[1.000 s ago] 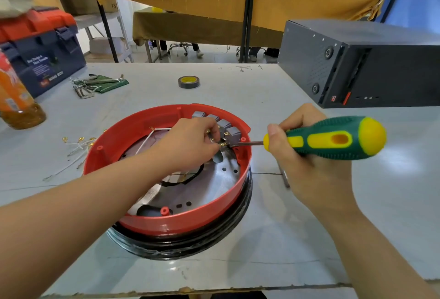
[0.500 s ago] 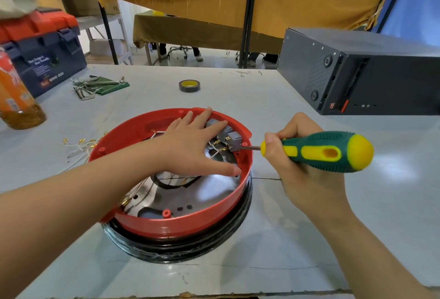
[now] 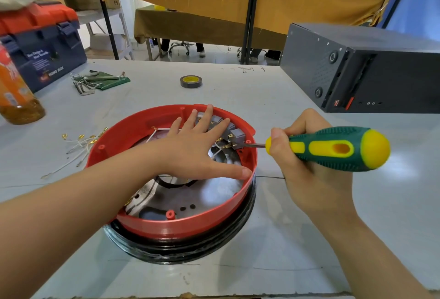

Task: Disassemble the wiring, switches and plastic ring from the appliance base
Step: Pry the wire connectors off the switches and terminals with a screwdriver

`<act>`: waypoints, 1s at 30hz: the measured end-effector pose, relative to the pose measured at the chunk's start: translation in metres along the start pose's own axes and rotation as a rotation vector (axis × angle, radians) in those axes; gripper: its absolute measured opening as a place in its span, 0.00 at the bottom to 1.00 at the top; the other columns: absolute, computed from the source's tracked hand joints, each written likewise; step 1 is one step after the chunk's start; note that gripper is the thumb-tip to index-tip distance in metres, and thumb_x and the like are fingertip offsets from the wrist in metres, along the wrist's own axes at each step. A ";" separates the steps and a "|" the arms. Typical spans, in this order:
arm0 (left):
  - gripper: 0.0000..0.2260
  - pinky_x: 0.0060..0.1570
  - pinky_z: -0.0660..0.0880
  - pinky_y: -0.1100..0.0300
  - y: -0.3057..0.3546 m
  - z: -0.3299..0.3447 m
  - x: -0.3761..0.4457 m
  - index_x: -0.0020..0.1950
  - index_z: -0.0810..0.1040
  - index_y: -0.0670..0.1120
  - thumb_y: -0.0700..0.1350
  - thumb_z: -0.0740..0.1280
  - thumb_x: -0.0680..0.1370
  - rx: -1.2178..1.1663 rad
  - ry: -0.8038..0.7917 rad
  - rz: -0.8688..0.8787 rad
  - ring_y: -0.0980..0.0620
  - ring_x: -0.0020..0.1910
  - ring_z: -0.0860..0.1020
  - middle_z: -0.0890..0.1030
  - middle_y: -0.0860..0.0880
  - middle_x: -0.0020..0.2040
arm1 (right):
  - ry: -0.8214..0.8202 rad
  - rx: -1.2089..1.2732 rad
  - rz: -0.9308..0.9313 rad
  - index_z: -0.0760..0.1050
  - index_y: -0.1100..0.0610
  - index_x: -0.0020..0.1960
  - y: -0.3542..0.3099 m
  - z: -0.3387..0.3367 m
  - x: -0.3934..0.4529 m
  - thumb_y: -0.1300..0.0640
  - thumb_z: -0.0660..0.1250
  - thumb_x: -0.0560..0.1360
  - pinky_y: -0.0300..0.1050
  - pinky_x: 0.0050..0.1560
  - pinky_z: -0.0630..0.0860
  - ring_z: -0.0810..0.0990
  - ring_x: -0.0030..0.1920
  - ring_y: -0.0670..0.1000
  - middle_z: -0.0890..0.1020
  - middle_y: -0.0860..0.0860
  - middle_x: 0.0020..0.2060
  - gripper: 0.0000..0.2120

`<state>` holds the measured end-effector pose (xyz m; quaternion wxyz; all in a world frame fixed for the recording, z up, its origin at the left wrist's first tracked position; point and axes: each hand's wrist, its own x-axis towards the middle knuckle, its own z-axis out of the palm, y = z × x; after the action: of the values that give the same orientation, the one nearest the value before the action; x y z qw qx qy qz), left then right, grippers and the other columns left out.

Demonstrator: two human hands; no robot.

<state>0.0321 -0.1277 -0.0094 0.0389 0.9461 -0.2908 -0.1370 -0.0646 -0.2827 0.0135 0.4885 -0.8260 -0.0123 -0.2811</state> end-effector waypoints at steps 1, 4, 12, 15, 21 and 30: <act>0.54 0.73 0.36 0.43 0.001 0.001 0.000 0.74 0.34 0.61 0.81 0.47 0.54 -0.007 0.005 0.001 0.48 0.74 0.30 0.27 0.52 0.74 | 0.063 0.063 -0.011 0.65 0.58 0.34 0.002 0.000 -0.007 0.56 0.66 0.75 0.35 0.32 0.66 0.71 0.29 0.54 0.72 0.53 0.24 0.15; 0.54 0.73 0.36 0.43 0.000 0.002 -0.001 0.75 0.34 0.61 0.81 0.47 0.54 -0.017 0.014 0.006 0.48 0.74 0.30 0.27 0.52 0.74 | 0.064 0.163 0.000 0.63 0.56 0.33 -0.002 0.002 -0.013 0.63 0.64 0.77 0.33 0.30 0.66 0.72 0.27 0.53 0.70 0.46 0.21 0.17; 0.53 0.73 0.35 0.43 -0.001 0.004 0.000 0.74 0.33 0.61 0.81 0.47 0.55 -0.032 0.021 0.018 0.49 0.73 0.29 0.26 0.53 0.73 | 0.036 -0.126 -0.100 0.63 0.53 0.33 0.014 -0.002 -0.001 0.50 0.65 0.70 0.31 0.31 0.65 0.69 0.27 0.43 0.68 0.46 0.26 0.13; 0.51 0.73 0.36 0.42 -0.001 0.004 0.000 0.74 0.33 0.61 0.80 0.49 0.58 -0.031 0.026 0.020 0.49 0.73 0.29 0.26 0.53 0.73 | 0.117 -0.003 -0.238 0.65 0.53 0.34 0.027 -0.001 -0.015 0.48 0.65 0.71 0.31 0.32 0.65 0.70 0.27 0.45 0.70 0.43 0.24 0.13; 0.52 0.73 0.35 0.43 -0.003 0.006 0.001 0.74 0.34 0.62 0.81 0.49 0.57 -0.037 0.034 0.026 0.49 0.73 0.29 0.26 0.53 0.73 | 0.120 0.125 -0.321 0.64 0.49 0.36 0.032 0.000 -0.011 0.53 0.63 0.74 0.27 0.33 0.66 0.72 0.28 0.41 0.72 0.43 0.26 0.11; 0.52 0.73 0.35 0.44 -0.005 0.008 0.002 0.74 0.35 0.62 0.81 0.48 0.56 -0.051 0.057 0.043 0.50 0.73 0.29 0.27 0.54 0.73 | 0.214 0.108 -0.294 0.65 0.54 0.35 0.037 0.003 -0.012 0.55 0.64 0.74 0.25 0.35 0.66 0.71 0.31 0.39 0.72 0.51 0.30 0.12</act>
<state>0.0342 -0.1248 -0.0184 0.0743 0.9419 -0.3064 -0.1164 -0.0625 -0.2962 -0.0226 0.4844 -0.7531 -0.0957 -0.4347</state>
